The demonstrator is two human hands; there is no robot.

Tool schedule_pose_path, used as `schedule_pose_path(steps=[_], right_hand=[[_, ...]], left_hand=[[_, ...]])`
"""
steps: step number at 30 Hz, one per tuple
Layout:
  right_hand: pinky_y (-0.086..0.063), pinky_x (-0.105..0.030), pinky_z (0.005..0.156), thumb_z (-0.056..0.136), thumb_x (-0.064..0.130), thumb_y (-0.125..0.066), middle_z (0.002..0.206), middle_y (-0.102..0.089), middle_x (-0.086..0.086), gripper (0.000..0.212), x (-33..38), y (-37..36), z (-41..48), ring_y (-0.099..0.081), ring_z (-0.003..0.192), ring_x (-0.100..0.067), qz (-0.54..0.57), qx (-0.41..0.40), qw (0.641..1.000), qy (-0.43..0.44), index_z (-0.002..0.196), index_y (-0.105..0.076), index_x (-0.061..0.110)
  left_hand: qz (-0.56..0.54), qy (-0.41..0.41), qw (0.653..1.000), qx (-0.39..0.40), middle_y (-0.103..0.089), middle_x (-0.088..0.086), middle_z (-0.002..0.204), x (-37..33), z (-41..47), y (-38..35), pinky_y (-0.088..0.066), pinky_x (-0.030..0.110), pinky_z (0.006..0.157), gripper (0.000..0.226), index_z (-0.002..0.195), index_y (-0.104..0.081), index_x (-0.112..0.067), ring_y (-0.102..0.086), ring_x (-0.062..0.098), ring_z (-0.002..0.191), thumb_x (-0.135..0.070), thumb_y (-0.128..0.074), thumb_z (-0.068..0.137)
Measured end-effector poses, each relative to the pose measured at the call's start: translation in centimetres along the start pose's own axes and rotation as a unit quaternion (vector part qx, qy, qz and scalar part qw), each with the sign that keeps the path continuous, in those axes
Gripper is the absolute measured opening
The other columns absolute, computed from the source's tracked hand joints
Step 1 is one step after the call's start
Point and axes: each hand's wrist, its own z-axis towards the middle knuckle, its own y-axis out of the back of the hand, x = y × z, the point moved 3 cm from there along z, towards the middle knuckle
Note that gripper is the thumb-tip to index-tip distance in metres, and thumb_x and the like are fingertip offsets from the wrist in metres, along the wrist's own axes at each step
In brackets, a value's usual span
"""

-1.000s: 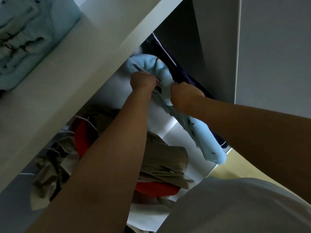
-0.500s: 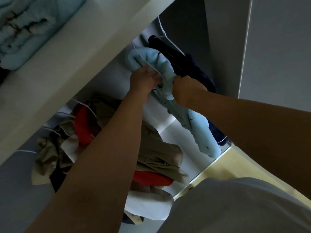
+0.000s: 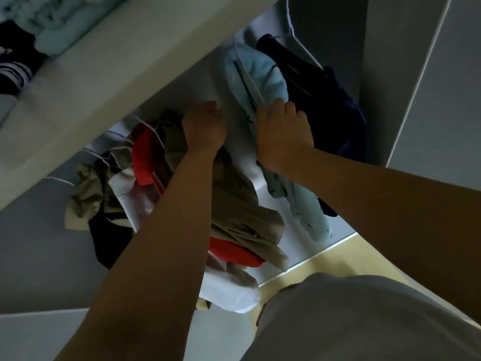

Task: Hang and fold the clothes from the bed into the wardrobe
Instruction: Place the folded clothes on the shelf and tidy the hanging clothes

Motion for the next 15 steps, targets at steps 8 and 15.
schedule_pose_path(steps=[8,15], right_hand=[[-0.039,-0.025,0.059,0.096,0.024,-0.052,0.067,-0.038,0.005,0.027,7.6,-1.9,0.1,-0.056,0.076,-0.019,0.185,0.115,0.969,0.118,0.072,-0.044,0.015],[-0.03,-0.026,0.049,0.096,0.05,-0.053,0.065,-0.04,0.006,0.045,15.1,-3.9,-0.5,-0.043,0.058,-0.011,0.238,0.168,0.945,0.147,0.064,-0.035,0.023]], left_hand=[[0.058,0.063,0.993,-0.082,-0.066,0.016,0.116,8.2,-0.9,5.6,-0.037,0.027,0.073,0.024,0.105,-0.067,-0.005,-0.059,0.035,0.109,-0.011,-0.048,0.092],[0.038,0.104,0.993,0.044,-0.069,0.016,0.093,13.5,0.6,6.2,-0.044,0.032,0.067,0.032,0.086,-0.07,0.002,-0.065,0.033,0.092,-0.028,-0.062,0.092]])
